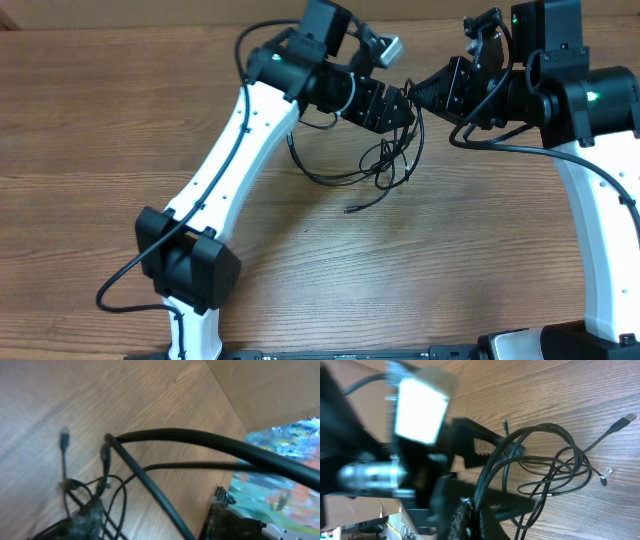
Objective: Untangle cables
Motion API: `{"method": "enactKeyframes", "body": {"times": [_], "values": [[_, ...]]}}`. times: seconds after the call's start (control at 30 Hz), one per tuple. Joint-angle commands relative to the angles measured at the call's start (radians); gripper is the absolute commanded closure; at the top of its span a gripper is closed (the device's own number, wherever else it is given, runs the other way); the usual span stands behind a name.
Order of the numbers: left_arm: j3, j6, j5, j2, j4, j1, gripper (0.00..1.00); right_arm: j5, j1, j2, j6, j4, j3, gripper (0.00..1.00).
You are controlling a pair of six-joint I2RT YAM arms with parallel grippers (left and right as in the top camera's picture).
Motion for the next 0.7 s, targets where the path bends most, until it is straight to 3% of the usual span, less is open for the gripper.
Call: {"method": "enactKeyframes", "body": {"times": [0.0, 0.03, 0.27, 0.67], "values": [[0.003, -0.054, -0.003, 0.065, 0.008, -0.019, 0.73, 0.020, -0.002, -0.010, -0.008, 0.000, 0.023, 0.96], [0.003, -0.054, -0.040, 0.074, 0.007, -0.019, 0.96, 0.038, -0.002, -0.010, -0.008, -0.003, 0.023, 0.96], [0.097, -0.083, -0.278, -0.010, -0.056, 0.073, 0.96, 0.334, -0.002, 0.001, -0.001, -0.032, -0.030, 0.96], [0.241, -0.092, -0.194, -0.317, -0.073, 0.347, 0.96, 0.385, -0.002, 0.136, 0.000, 0.043, -0.240, 0.96]]}}
